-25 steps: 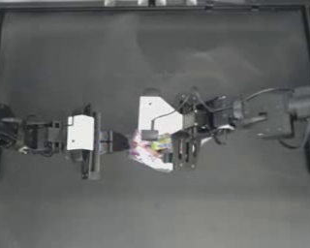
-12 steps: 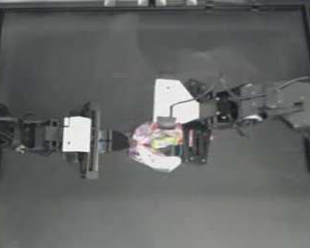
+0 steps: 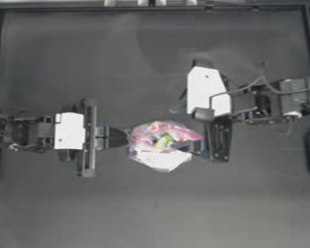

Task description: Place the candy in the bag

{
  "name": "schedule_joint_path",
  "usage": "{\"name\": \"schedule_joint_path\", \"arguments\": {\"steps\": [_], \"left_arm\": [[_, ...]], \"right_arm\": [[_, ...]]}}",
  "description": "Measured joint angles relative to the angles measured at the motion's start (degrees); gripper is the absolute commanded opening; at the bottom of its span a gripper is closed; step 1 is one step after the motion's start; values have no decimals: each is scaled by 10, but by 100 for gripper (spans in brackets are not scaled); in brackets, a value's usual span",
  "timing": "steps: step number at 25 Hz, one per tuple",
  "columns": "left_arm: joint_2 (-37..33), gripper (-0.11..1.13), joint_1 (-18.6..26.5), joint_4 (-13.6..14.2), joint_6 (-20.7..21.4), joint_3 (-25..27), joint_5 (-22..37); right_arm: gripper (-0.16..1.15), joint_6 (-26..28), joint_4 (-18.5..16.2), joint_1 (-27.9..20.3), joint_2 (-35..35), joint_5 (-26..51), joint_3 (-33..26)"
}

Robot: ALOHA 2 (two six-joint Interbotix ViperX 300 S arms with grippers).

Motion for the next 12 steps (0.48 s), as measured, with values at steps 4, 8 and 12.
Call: {"name": "schedule_joint_path", "arguments": {"steps": [4, 8, 12], "left_arm": [[-8, 5, 0, 0, 7, 0, 4], [-22, 5, -1, 0, 8, 0, 13], [-39, 5, 0, 0, 8, 10, 23]], "right_arm": [[101, 1, 0, -1, -15, -7, 14], [101, 2, 0, -2, -21, -10, 23], [101, 2, 0, -3, -23, -11, 26]]}}
